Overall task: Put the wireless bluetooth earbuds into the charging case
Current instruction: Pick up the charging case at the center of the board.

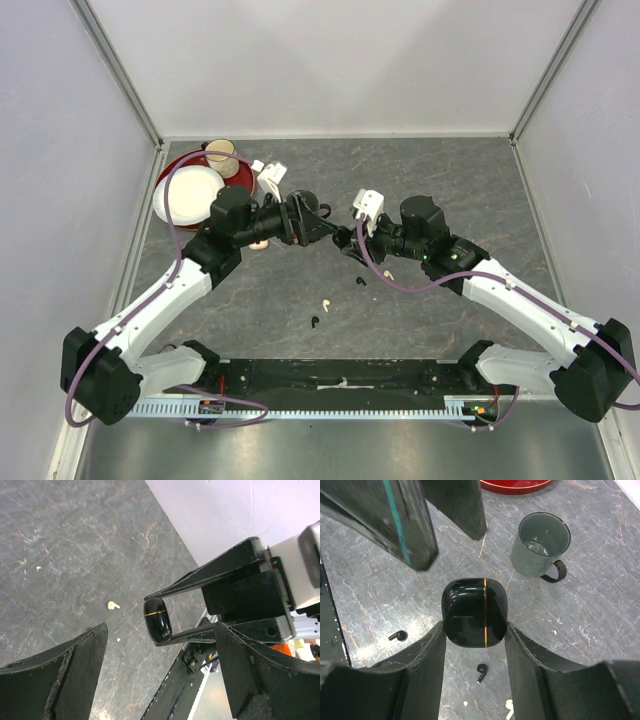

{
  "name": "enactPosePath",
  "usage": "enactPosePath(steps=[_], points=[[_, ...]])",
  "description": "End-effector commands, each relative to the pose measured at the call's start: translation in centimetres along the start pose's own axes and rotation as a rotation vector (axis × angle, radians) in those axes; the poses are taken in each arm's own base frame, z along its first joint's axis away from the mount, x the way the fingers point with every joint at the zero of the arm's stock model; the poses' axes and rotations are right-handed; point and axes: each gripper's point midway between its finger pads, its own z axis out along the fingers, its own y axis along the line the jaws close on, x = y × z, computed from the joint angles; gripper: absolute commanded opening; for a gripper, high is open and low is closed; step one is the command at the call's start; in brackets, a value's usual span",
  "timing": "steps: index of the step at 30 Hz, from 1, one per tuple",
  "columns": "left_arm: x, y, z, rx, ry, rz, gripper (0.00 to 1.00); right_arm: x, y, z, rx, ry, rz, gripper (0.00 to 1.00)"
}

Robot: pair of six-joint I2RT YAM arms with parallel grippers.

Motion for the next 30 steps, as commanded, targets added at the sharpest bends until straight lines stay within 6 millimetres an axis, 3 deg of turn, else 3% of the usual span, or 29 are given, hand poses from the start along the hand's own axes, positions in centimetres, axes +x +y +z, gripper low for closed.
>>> enactPosePath(steps=[1,5,15,24,30], points=[[0.1,-1.1,0.7,0.070,0.049,0.015,0.93,-1.4,0.5,0.1,-0.032,-0.034,-0.025,0.11],[0.7,-0.2,1.5,0.037,0.085,0.016,0.91,-1.5,0.6,0.1,-0.036,-0.035,-0.029,0.11],[2.1,-0.5,2.7,0.075,0.153,0.024,0.81,-1.0,0.7,0.7,-0.046,-0.015,-0.030,0.10],[4.1,1.2,3.5,0.028,0.236,0.002,0.73,-0.9,0.7,0.7,-0.048,-0.014,-0.034,0.10],[4.6,0.6,3.9,0.057,0.265,0.013,0.68,-0.9,0.7,0.8,-0.048,-0.013,-0.037,0.09]])
